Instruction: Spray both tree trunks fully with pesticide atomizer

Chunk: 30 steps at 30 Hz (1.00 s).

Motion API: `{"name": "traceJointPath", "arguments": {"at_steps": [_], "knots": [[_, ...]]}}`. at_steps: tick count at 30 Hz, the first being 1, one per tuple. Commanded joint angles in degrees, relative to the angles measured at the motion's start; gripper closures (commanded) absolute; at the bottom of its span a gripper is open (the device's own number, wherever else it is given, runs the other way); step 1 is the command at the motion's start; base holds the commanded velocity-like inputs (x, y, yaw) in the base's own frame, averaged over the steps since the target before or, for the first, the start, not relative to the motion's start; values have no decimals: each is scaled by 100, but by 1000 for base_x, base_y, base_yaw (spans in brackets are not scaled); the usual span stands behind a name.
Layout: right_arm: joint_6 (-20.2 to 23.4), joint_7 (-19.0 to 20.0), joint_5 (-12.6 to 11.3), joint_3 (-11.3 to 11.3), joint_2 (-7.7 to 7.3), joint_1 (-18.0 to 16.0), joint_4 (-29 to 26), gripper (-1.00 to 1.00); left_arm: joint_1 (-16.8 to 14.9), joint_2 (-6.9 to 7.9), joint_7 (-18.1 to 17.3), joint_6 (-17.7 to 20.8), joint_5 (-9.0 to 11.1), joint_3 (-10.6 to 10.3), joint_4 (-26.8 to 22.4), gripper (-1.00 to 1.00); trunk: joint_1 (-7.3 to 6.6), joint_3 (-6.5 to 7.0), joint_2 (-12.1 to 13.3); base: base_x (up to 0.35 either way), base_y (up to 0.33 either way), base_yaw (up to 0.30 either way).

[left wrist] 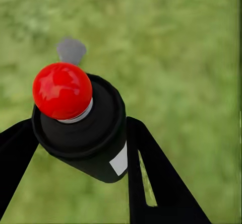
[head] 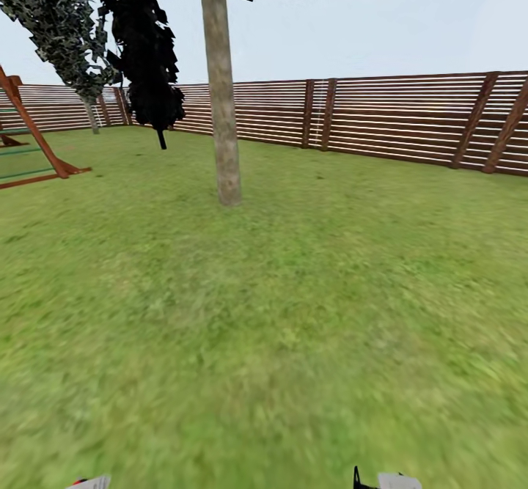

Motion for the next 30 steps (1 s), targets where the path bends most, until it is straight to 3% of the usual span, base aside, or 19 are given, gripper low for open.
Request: {"name": "traceJointPath", "arguments": {"at_steps": [1,3,6,8,14,30], "knots": [[-3,0,4,3,2,2,-20,-100,0,-2,0,0,3,2,-1,100,0,0,0,338,-84,0],[-24,11,15,6,10,0,-57,-100,0,-3,0,0,3,0,-1,100,0,0,0,338,-84,0],[-31,17,11,8,8,0,-691,-100,0,-7,0,0,3,-2,-1,100,0,0,0,338,-83,0],[-28,21,19,11,-16,0,-824,-100,0,-11,0,0,3,-7,1,100,0,0,0,338,-83,0],[-2,31,36,13,-48,0,-832,-100,0,-21,0,0,3,-9,3,100,0,-6,0,338,-83,33],[-7,26,80,13,-53,0,-825,-100,0,-13,9,3,3,6,4,100,0,-74,0,338,-39,231]]}}
